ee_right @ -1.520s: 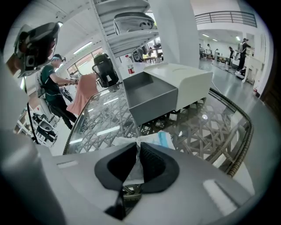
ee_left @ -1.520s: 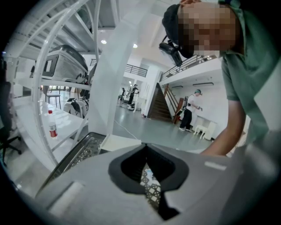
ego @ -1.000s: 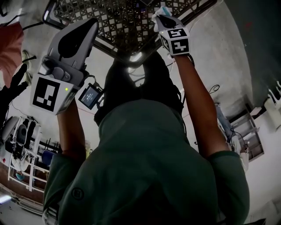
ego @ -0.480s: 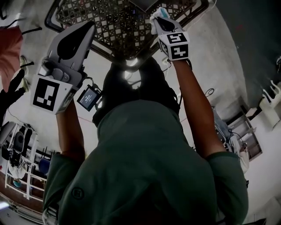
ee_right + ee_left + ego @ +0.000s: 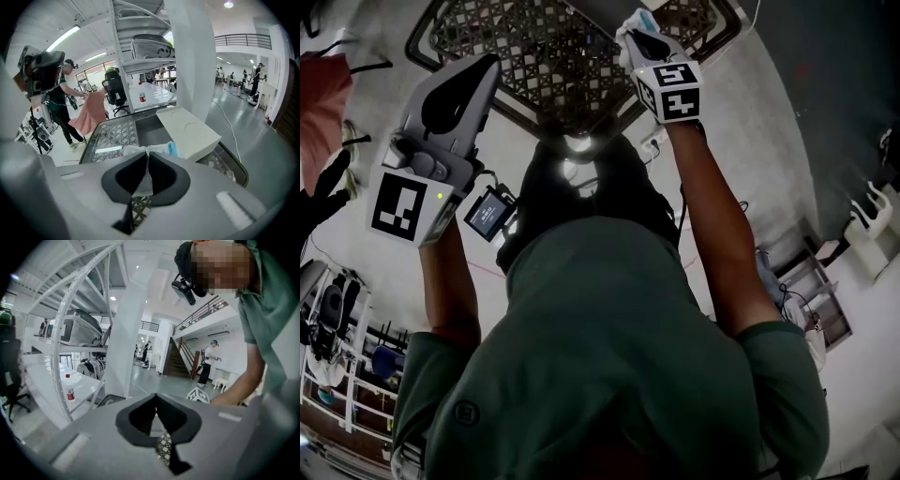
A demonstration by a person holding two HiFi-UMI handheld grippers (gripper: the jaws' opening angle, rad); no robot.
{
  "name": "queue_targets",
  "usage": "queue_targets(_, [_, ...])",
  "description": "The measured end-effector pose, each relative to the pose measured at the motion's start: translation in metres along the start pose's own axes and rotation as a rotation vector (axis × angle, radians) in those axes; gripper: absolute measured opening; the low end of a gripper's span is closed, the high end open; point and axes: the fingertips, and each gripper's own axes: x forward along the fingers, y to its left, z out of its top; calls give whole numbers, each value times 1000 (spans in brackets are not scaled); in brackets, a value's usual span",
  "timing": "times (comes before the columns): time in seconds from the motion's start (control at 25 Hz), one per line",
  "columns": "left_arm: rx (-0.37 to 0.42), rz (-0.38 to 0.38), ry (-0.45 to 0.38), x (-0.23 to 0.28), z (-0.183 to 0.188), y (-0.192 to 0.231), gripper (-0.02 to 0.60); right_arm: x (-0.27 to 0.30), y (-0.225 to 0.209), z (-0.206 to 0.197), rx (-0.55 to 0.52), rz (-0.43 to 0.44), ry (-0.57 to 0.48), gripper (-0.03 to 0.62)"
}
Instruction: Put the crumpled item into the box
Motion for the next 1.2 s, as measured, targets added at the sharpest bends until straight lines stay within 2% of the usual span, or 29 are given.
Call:
queue_targets(0.24, [-8, 25, 1, -14, 4, 7, 3, 10, 0, 25, -22, 3, -14, 21])
queue_targets(0.6, [-37, 58, 10, -27, -21, 29, 3, 57, -4, 30, -50, 15, 14, 23])
queue_targets(1.2, [-57, 89, 11, -42, -29, 47, 3, 98, -8, 35, -98, 22, 74, 31])
